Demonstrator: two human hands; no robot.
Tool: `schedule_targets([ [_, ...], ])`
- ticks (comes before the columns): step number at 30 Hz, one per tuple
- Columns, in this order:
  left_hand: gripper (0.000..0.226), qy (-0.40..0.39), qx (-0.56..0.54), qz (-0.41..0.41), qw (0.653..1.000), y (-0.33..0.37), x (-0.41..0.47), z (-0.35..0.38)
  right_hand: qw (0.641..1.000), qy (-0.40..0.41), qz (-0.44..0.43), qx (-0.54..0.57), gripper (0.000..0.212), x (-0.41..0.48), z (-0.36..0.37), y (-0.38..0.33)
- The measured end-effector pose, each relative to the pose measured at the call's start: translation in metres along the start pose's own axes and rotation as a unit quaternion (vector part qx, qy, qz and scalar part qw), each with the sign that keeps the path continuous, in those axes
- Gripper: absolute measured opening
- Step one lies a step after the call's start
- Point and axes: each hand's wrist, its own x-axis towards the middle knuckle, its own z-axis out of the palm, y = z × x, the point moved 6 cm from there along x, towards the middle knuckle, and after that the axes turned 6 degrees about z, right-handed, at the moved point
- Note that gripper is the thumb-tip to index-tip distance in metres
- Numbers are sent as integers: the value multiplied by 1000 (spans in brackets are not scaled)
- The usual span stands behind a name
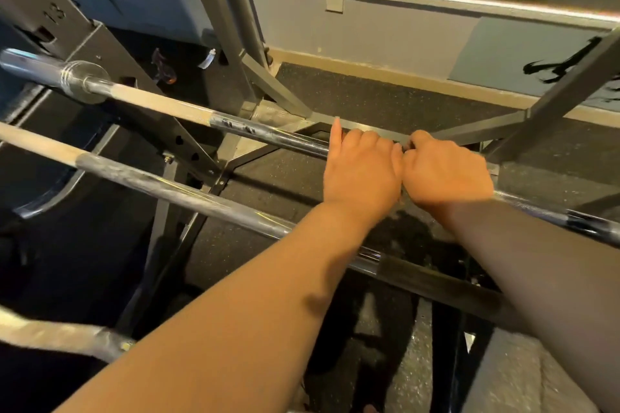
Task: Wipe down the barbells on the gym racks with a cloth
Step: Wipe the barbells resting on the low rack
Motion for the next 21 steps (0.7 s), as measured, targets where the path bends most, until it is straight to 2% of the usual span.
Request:
schedule_targets([
  [4,56,-15,-10,78,997,-36,-12,-10,1000,-1,0,2,26,0,-1,1],
  [6,57,-12,-16,33,999,-63,-17,-18,1000,-11,-9,14,27,-1,-1,1],
  [8,49,-21,4,-48,999,-80,-12,-18,1000,-10,-16,18,26,-2,-1,1],
  [10,44,-37,25,-122,992,-73,-7,-14,1000,1,-11,4,25,0,0,2],
  [12,43,-34,30,-147,988,-50,-4,-10,1000,6,-6,1,25,-1,1,2],
  [15,44,-27,2,-46,999,-23,-3,-4,1000,1,5,-2,26,0,1,3],
  [18,47,-51,-56,43,996,-42,-9,-14,1000,-10,5,3,24,-2,-2,1],
  [20,49,-52,-53,35,997,-66,-10,-19,1000,-9,-3,11,24,-2,-2,1],
  [21,53,-46,-35,3,998,-80,-10,-21,1000,-9,-6,14,24,-2,-1,2],
])
